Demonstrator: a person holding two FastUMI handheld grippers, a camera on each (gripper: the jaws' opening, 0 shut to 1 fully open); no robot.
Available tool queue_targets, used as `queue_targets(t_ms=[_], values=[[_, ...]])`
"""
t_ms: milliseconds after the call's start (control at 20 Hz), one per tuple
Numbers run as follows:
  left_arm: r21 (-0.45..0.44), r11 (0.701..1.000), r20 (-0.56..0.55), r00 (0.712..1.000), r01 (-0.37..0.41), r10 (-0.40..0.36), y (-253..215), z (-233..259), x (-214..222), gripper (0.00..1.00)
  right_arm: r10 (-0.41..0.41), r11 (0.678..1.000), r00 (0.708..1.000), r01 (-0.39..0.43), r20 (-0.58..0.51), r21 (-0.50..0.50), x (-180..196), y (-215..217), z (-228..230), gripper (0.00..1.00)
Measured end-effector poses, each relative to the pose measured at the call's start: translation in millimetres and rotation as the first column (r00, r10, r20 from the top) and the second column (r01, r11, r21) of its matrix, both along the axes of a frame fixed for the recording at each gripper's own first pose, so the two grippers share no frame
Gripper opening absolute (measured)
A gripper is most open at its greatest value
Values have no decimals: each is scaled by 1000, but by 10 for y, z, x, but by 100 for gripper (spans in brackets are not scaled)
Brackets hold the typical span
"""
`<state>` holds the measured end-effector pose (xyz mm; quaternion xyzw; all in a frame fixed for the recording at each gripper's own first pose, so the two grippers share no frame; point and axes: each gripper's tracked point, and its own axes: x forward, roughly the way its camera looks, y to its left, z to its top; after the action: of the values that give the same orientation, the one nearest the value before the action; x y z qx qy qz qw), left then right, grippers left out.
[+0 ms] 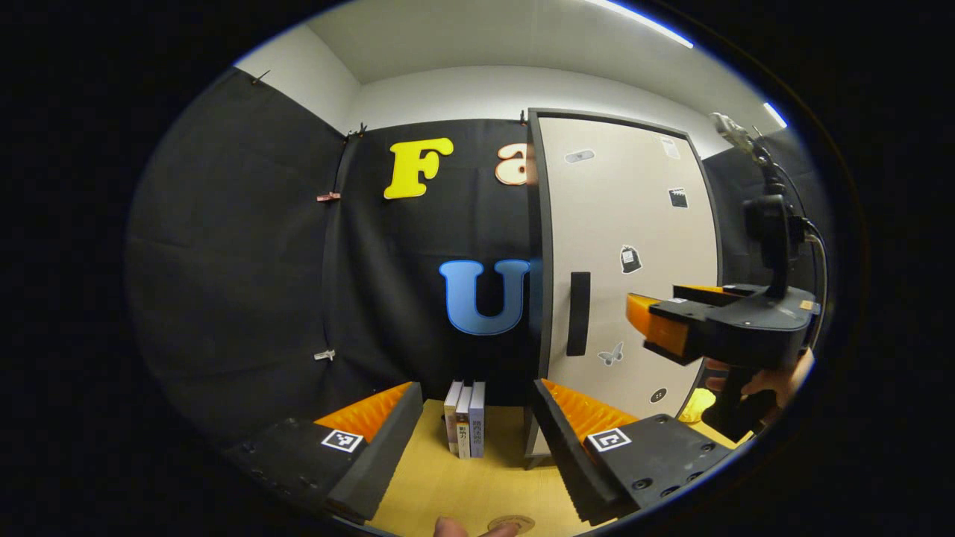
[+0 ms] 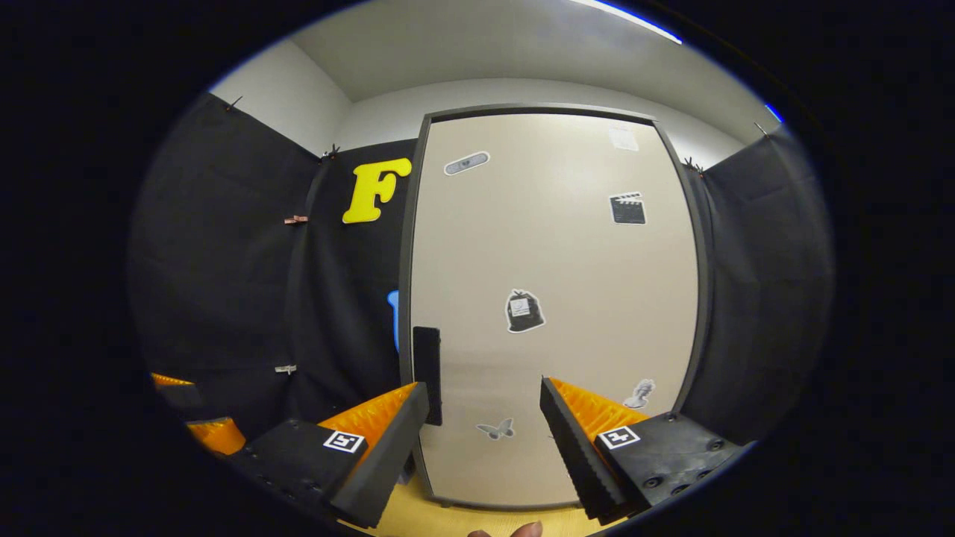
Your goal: Open the cabinet door with the right hand, grasp the bottle in the cabinet with the left hand and place it on the coaster, then close the cabinet door with the right hand.
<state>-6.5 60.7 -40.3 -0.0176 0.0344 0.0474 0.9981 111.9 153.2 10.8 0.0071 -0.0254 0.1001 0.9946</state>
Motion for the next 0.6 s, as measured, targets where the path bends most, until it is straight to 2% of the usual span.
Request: queue_targets(t_ms=[150, 450, 550, 600], values=[[1, 1000, -10, 1000, -21, 21, 105, -49, -18, 93, 5, 1000, 1000, -5, 6, -3, 255, 239, -59, 97], [-18, 998, -32, 997, -67, 66, 309, -143, -88, 93, -20, 998, 998, 23, -66, 51, 682, 504, -285, 97], [-11, 996, -36, 996, -84, 83, 367, -146, -134, 93, -22, 998, 997, 27, -79, 63, 744, 587, -326, 94], [-10, 996, -38, 995, -90, 90, 396, -162, -148, 93, -31, 997, 996, 37, -81, 68, 840, 613, -347, 90]])
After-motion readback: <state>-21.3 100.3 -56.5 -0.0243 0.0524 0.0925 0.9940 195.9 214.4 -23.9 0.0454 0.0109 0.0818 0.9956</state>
